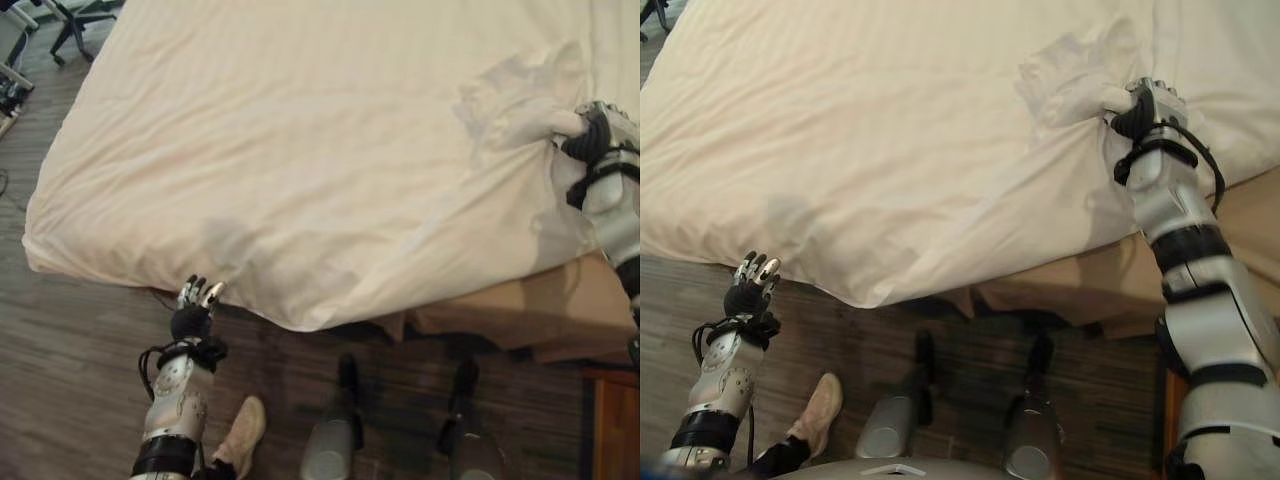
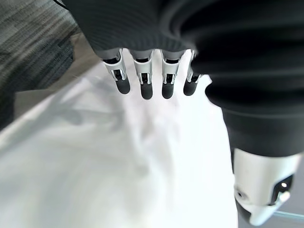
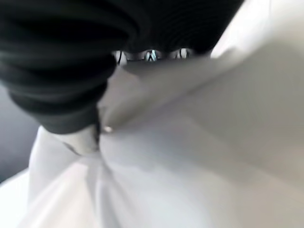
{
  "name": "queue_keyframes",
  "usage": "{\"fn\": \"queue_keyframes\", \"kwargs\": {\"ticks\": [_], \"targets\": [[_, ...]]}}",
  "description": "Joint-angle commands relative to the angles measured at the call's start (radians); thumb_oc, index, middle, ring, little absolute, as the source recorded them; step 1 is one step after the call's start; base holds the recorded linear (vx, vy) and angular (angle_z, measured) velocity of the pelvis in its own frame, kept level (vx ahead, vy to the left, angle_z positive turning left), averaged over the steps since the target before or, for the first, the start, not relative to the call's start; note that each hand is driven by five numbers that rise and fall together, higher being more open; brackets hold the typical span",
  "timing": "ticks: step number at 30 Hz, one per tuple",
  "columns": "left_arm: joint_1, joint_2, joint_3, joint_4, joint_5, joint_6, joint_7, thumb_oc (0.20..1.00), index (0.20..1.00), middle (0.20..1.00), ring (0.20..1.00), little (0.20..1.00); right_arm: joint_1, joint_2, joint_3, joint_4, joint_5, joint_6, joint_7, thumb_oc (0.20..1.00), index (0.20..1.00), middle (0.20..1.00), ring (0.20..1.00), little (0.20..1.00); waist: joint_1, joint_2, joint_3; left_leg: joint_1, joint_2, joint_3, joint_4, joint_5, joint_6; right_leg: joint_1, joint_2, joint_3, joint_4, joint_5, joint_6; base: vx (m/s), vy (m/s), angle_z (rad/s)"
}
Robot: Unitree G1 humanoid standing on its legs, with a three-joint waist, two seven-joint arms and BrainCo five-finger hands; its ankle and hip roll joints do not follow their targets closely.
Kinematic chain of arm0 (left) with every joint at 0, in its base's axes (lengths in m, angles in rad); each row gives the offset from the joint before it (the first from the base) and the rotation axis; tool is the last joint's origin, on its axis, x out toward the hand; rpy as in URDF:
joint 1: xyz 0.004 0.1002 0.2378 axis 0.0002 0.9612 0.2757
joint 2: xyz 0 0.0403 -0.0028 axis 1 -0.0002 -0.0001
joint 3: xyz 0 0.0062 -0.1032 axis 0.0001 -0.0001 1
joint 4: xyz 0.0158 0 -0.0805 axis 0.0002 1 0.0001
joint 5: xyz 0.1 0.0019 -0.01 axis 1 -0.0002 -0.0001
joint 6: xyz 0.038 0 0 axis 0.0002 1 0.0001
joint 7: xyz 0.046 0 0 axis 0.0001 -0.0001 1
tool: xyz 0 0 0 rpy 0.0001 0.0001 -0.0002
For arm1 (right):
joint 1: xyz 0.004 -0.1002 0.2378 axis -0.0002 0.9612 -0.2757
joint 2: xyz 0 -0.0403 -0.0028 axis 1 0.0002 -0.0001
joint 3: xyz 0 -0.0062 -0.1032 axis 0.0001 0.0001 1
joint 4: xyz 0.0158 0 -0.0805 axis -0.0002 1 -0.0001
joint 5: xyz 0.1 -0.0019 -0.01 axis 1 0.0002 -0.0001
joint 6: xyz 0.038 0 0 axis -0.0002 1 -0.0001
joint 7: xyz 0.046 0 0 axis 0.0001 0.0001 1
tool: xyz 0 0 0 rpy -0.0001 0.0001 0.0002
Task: Making the bed.
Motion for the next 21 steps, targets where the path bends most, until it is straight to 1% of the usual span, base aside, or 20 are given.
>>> {"fn": "queue_keyframes", "kwargs": {"ticks": [1,2,3,5,6,7,8,9,10,11,12,13,14,15,16,17,18,19,20,21], "targets": [[-0.019,0.062,0.025,0.033,-0.02,-0.003,0.028,1.0,1.0,1.0,1.0,1.0,0.177,0.02,-0.159,-0.145,0.08,-0.042,-0.066,0.2,0.2,0.2,0.2,0.2,-0.064,-0.018,-0.078,0.189,-0.079,0.052,0.048,-0.181,0.074,-0.09,-0.015,0.102,0.015,0.004,0.009,-0.07,0.267,-0.02],[-0.019,0.064,0.029,0.044,-0.018,0.003,0.027,1.0,1.0,1.0,1.0,1.0,0.255,0.041,-0.204,-0.186,0.075,-0.049,-0.064,0.2,0.2,0.2,0.2,0.2,-0.075,-0.025,-0.091,0.21,-0.086,0.063,0.029,-0.184,0.078,-0.082,-0.017,0.105,0.015,0.01,0.018,-0.04,0.163,0.04],[-0.019,0.065,0.027,0.044,-0.018,0.003,0.027,1.0,1.0,1.0,1.0,1.0,0.261,0.043,-0.21,-0.191,0.073,-0.048,-0.063,0.2,0.2,0.2,0.2,0.2,-0.073,-0.029,-0.092,0.21,-0.089,0.063,0.027,-0.179,0.079,-0.084,-0.02,0.105,0.015,0.013,0.017,-0.1,0.168,-0.14],[-0.014,0.072,0.046,0.063,-0.013,0.019,0.024,1.0,1.0,1.0,1.0,1.0,0.405,0.085,-0.285,-0.248,0.06,-0.058,-0.039,0.2,0.2,0.2,0.2,0.2,-0.096,-0.052,-0.115,0.243,-0.105,0.075,0.006,-0.193,0.094,-0.071,-0.027,0.109,0.015,0.031,0.035,-0.16,0.224,-0.28],[-0.007,0.091,0.061,0.082,0.011,0.036,0.016,1.0,1.0,1.0,1.0,1.0,0.494,0.124,-0.326,-0.271,0.059,-0.062,-0.024,0.2,0.2,0.2,0.2,0.2,-0.113,-0.07,-0.128,0.265,-0.119,0.085,0.006,-0.214,0.106,-0.058,-0.028,0.11,0.015,0.048,0.051,-0.24,0.287,-0.13],[0.006,0.096,0.076,0.091,0.015,0.041,0.01,1.0,1.0,1.0,1.0,1.0,0.542,0.151,-0.346,-0.279,0.066,-0.066,-0.011,0.2,0.2,0.2,0.2,0.2,-0.122,-0.083,-0.131,0.276,-0.127,0.092,0.006,-0.22,0.112,-0.055,-0.029,0.116,0.015,0.061,0.06,-0.19,0.204,-0.04],[0.007,0.098,0.075,0.091,0.015,0.041,0.01,1.0,1.0,1.0,1.0,1.0,0.545,0.153,-0.348,-0.282,0.065,-0.065,-0.01,0.2,0.2,0.2,0.2,0.2,-0.121,-0.088,-0.133,0.273,-0.131,0.093,0.006,-0.215,0.113,-0.058,-0.033,0.118,0.015,0.065,0.06,-0.2,0.19,-0.2],[0.015,0.119,0.085,0.099,0.034,0.055,0.001,1.0,1.0,1.0,1.0,1.0,0.622,0.183,-0.369,-0.291,0.058,-0.064,0.016,0.2,0.2,0.2,0.2,0.2,-0.142,-0.098,-0.129,0.29,-0.137,0.099,0.006,-0.22,0.123,-0.041,-0.02,0.142,0.035,0.071,0.071,-0.21,0.173,-0.3],[0.017,0.122,0.082,0.105,0.039,0.061,-0.008,1.0,1.0,1.0,1.0,1.0,0.657,0.196,-0.378,-0.299,0.055,-0.067,0.029,0.2,0.2,0.2,0.2,0.2,-0.153,-0.102,-0.126,0.296,-0.142,0.097,0.006,-0.218,0.132,-0.039,-0.012,0.174,0.069,0.057,0.068,-0.2,0.171,-0.32],[0.017,0.123,0.081,0.105,0.039,0.061,-0.008,1.0,1.0,1.0,1.0,1.0,0.659,0.198,-0.38,-0.301,0.055,-0.066,0.029,0.2,0.2,0.2,0.2,0.2,-0.151,-0.106,-0.128,0.293,-0.145,0.099,0.006,-0.214,0.132,-0.045,-0.015,0.177,0.072,0.058,0.067,-0.17,0.12,-0.1],[0.019,0.122,0.073,0.109,0.035,0.066,-0.015,1.0,1.0,1.0,1.0,1.0,0.685,0.215,-0.385,-0.297,0.057,-0.069,0.035,0.2,0.2,0.2,0.2,0.2,-0.17,-0.103,-0.12,0.298,-0.144,0.091,0.006,-0.214,0.141,-0.049,0.007,0.229,0.132,0.036,0.063,-0.22,0.161,-0.11],[0.031,0.118,0.079,0.113,0.047,0.071,-0.021,1.0,1.0,1.0,1.0,1.0,0.723,0.239,-0.391,-0.283,0.054,-0.07,0.039,0.2,0.2,0.2,0.2,0.2,-0.169,-0.092,-0.118,0.299,-0.144,0.098,0.006,-0.206,0.155,-0.038,0.027,0.248,0.194,-0.025,0.051,-0.22,0.16,-0.08],[0.031,0.119,0.079,0.113,0.047,0.071,-0.021,1.0,1.0,1.0,1.0,1.0,0.724,0.24,-0.391,-0.284,0.054,-0.07,0.039,0.2,0.2,0.2,0.2,0.2,-0.168,-0.094,-0.119,0.296,-0.146,0.099,0.006,-0.202,0.155,-0.041,0.026,0.249,0.193,-0.022,0.05,-0.26,0.167,-0.15],[0.05,0.1,0.088,0.107,0.041,0.064,-0.019,1.0,1.0,1.0,1.0,1.0,0.754,0.273,-0.393,-0.259,0.067,-0.084,0.032,0.2,0.2,0.2,0.2,0.2,-0.168,-0.082,-0.126,0.283,-0.142,0.117,0.006,-0.188,0.165,-0.003,0.03,0.254,0.241,-0.067,0.03,-0.17,0.093,-0.1],[0.06,0.091,0.094,0.104,0.033,0.064,-0.023,1.0,1.0,1.0,1.0,1.0,0.768,0.29,-0.394,-0.248,0.084,-0.094,0.041,0.2,0.2,0.2,0.2,0.2,-0.173,-0.078,-0.131,0.28,-0.139,0.121,0.006,-0.189,0.167,0.012,0.034,0.271,0.255,-0.078,0.03,-0.17,0.094,-0.11],[0.061,0.092,0.094,0.103,0.033,0.064,-0.023,1.0,1.0,1.0,1.0,1.0,0.768,0.29,-0.394,-0.248,0.084,-0.094,0.041,0.2,0.2,0.2,0.2,0.2,-0.171,-0.079,-0.133,0.276,-0.14,0.123,0.006,-0.185,0.166,0.009,0.034,0.273,0.253,-0.073,0.028,-0.13,0.036,-0.27],[0.09,0.084,0.121,0.095,0.013,0.061,-0.03,1.0,1.0,1.0,1.0,1.0,0.832,0.316,-0.386,-0.249,0.087,-0.116,0.071,1.0,1.0,1.0,1.0,1.0,-0.176,-0.076,-0.15,0.263,-0.133,0.137,0.006,-0.177,0.167,0.046,0.031,0.306,0.253,-0.085,0.027,-0.08,0.011,-0.27],[0.09,0.084,0.121,0.095,0.013,0.061,-0.03,1.0,1.0,1.0,1.0,1.0,0.832,0.316,-0.386,-0.249,0.087,-0.116,0.071,1.0,1.0,1.0,1.0,1.0,-0.176,-0.076,-0.151,0.262,-0.133,0.138,0.006,-0.177,0.167,0.044,0.032,0.306,0.252,-0.084,0.027,-0.1,0.022,-0.36],[0.119,0.076,0.146,0.103,0.012,0.056,-0.036,1.0,1.0,1.0,1.0,1.0,0.892,0.318,-0.344,-0.226,0.036,-0.122,0.112,1.0,1.0,1.0,1.0,1.0,-0.169,-0.081,-0.176,0.257,-0.135,0.152,0.006,-0.178,0.162,0.104,0.017,0.299,0.171,-0.083,0.035,-0.03,0.004,-0.34],[0.123,0.073,0.159,0.129,0.01,0.054,-0.041,1.0,1.0,1.0,1.0,1.0,0.922,0.322,-0.304,-0.177,-0.007,-0.123,0.13,1.0,1.0,1.0,1.0,1.0,-0.169,-0.084,-0.188,0.254,-0.133,0.163,0.006,-0.174,0.156,0.114,0.023,0.299,0.12,-0.084,0.036,-0.04,-0.001,-0.48]]}}
